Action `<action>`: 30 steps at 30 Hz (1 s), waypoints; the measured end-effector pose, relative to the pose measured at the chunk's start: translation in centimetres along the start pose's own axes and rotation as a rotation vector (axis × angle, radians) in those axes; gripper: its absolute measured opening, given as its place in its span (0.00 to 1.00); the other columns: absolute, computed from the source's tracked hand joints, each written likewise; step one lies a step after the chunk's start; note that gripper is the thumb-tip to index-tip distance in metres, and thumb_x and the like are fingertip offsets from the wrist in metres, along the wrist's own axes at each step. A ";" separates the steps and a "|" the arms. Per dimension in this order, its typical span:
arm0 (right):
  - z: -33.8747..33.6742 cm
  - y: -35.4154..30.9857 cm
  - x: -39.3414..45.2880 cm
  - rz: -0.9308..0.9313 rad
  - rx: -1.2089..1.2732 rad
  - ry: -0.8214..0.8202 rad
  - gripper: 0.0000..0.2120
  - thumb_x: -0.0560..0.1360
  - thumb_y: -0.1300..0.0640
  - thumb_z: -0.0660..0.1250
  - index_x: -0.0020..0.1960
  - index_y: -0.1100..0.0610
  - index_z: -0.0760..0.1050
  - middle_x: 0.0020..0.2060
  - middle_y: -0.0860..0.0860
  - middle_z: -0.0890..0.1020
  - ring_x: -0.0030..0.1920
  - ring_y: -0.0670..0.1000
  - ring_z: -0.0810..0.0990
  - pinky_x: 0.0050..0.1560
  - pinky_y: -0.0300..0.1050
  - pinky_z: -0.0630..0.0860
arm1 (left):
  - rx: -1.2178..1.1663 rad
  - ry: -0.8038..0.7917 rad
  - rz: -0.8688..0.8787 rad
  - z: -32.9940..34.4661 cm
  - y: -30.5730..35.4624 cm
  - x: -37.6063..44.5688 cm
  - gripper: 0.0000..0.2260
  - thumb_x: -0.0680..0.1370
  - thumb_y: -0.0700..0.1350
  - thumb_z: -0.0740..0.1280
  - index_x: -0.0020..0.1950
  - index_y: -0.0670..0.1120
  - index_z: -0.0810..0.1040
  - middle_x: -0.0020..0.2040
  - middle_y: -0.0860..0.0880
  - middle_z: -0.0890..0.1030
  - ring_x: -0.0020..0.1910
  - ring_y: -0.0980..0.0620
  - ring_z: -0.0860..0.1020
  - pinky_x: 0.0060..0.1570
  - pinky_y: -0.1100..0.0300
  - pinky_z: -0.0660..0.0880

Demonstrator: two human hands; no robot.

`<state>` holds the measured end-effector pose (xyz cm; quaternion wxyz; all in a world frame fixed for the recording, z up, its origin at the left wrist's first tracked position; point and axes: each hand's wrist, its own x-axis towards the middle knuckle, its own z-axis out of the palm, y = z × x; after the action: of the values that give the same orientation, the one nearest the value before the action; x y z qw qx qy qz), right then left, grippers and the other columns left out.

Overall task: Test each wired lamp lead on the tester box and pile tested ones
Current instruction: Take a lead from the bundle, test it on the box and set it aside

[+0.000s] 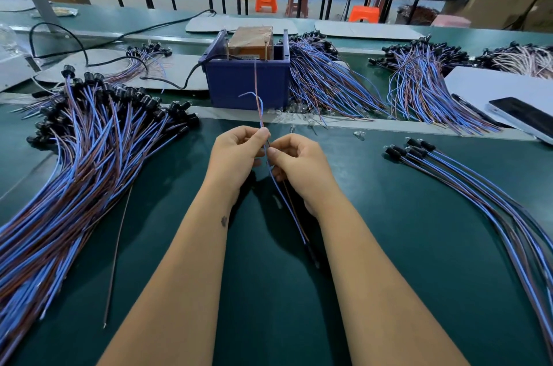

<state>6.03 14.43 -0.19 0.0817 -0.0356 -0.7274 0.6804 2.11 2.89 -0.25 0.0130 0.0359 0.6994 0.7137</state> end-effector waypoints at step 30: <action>-0.8 -0.3 0.2 0.025 0.287 0.109 0.07 0.79 0.64 0.65 0.43 0.55 0.77 0.28 0.48 0.79 0.26 0.45 0.72 0.30 0.36 0.71 | -0.310 0.167 -0.066 -1.6 0.7 0.9 0.14 0.79 0.37 0.53 0.42 0.49 0.75 0.26 0.54 0.66 0.23 0.56 0.61 0.24 0.65 0.62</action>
<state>5.94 15.21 0.17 0.1169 -0.0694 -0.6166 0.7754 1.11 1.36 0.44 -0.0166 -0.0488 0.5803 0.8128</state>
